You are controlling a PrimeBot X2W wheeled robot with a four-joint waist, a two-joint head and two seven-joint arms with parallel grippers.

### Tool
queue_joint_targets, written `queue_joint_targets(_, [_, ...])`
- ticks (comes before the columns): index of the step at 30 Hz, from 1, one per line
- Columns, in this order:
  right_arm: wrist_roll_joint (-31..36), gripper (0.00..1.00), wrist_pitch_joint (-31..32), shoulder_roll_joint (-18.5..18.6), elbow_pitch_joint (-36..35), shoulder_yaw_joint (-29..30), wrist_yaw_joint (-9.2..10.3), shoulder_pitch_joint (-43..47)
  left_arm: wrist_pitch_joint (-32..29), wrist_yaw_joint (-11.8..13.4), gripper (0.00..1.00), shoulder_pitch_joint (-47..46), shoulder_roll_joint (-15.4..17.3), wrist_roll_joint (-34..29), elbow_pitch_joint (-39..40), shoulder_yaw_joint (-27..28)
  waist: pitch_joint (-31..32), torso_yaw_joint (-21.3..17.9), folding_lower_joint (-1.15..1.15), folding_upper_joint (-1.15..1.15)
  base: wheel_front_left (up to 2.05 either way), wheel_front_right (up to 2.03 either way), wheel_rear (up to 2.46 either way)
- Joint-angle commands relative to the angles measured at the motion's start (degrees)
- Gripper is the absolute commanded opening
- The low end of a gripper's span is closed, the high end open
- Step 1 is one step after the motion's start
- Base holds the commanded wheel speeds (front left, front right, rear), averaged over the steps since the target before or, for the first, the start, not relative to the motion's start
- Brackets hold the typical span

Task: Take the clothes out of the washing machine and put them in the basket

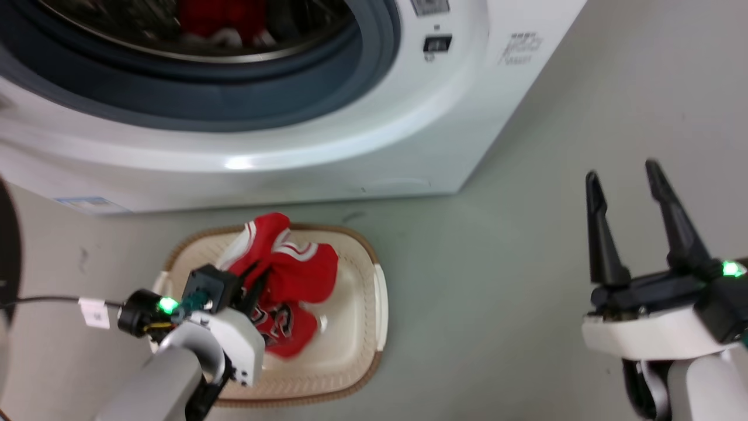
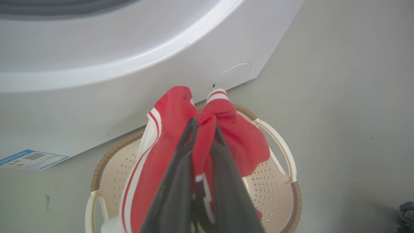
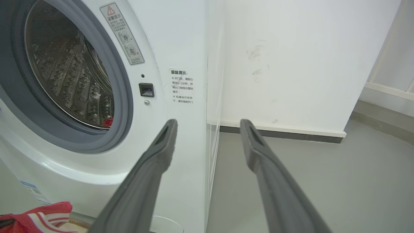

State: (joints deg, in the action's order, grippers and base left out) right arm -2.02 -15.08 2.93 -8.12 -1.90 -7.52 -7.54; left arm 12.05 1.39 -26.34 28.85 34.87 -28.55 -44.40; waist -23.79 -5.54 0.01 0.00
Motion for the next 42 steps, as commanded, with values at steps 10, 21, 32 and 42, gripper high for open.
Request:
queue_joint_targets(10, [-2.85, 1.00, -0.14, -0.10, -3.90, 1.56, 0.06, -7.14, 0.59, -4.96, 0.00, -15.46, -5.53, -3.97, -23.42, -2.80, -18.44, -5.60, -0.01, 0.00, 0.00, 0.00, 0.00])
queue_joint_targets(21, [-4.53, 1.00, -0.14, -0.09, -8.12, 3.37, 0.06, -12.04, -2.82, -6.82, 0.00, -28.74, -9.72, -9.20, -42.20, -8.49, -29.40, -6.21, -0.01, 0.00, 0.00, 0.00, 0.00])
queue_joint_targets(32, [-3.85, 1.00, -0.14, -0.08, -8.23, 2.86, 0.06, -13.75, -4.55, -7.04, 1.00, -28.21, -11.67, -8.66, -44.76, -9.69, -28.48, -5.58, -0.01, 0.00, 0.00, 0.00, 0.00])
queue_joint_targets(42, [-2.48, 1.00, -0.14, -0.07, -6.49, 1.99, 0.06, -10.35, 2.42, -6.35, 1.00, -24.06, -14.22, -3.20, -44.41, -4.88, -19.10, -2.64, -0.01, 0.00, 0.00, 0.00, 0.00])
